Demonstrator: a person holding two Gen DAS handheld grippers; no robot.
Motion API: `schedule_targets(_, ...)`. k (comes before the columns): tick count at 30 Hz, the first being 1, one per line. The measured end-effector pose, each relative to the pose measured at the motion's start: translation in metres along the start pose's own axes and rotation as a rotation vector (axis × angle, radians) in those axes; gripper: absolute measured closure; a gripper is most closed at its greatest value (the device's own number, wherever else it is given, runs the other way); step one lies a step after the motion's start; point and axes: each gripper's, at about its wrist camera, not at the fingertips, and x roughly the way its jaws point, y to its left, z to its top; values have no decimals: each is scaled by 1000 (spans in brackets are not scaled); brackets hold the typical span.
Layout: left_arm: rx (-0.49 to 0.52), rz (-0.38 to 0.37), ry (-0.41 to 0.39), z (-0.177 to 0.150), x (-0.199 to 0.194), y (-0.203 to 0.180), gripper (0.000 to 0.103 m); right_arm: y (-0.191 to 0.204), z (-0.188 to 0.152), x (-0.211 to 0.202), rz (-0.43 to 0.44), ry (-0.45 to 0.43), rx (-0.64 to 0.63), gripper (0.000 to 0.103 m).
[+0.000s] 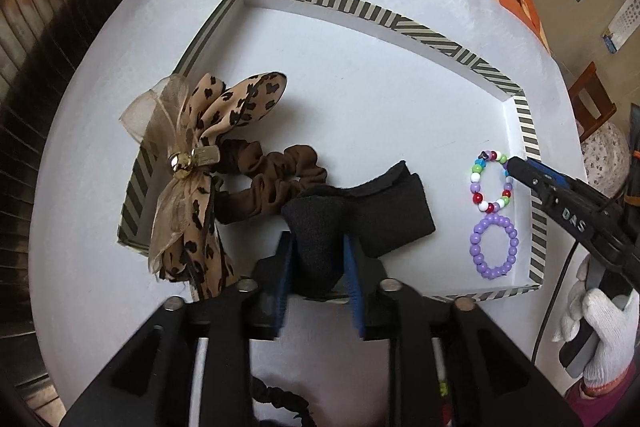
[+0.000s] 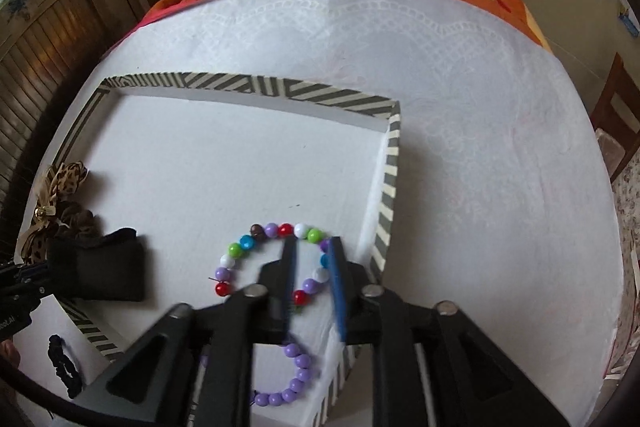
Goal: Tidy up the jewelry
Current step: 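Lower the black band and multicolour bracelet into the striped tray and open both tools, then withdraw both open tools from the tray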
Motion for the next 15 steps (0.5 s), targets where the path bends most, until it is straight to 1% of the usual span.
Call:
schedule_targets(1, -8, 2, -1, -1, -1, 1, 78, 0, 0, -2, 2, -3, 1, 59)
schedule_targets(2, -11, 4, -3, -1, -2, 1, 78, 0, -2, -5, 15, -11, 8, 54)
schedule_targets(5, -7, 29, -24, -6, -10, 0, 78, -2, -9, -21, 54, -41, 28, 54)
schedule_targets(8, 1, 33, -42, -13, -21, -2, 78, 1, -16, -39, 82, -66, 33, 53)
schedule_targets(10, 9, 45, -53, -19, -28, -5, 78, 3, -24, -54, 99, -75, 31, 52)
schedule_targets(12, 19, 53, -62, -25, -36, -7, 78, 5, -34, -71, 112, -95, 36, 48)
schedule_targets(15, 37, 77, -91, -35, -49, -15, 78, 7, -44, -91, 134, -127, 49, 46)
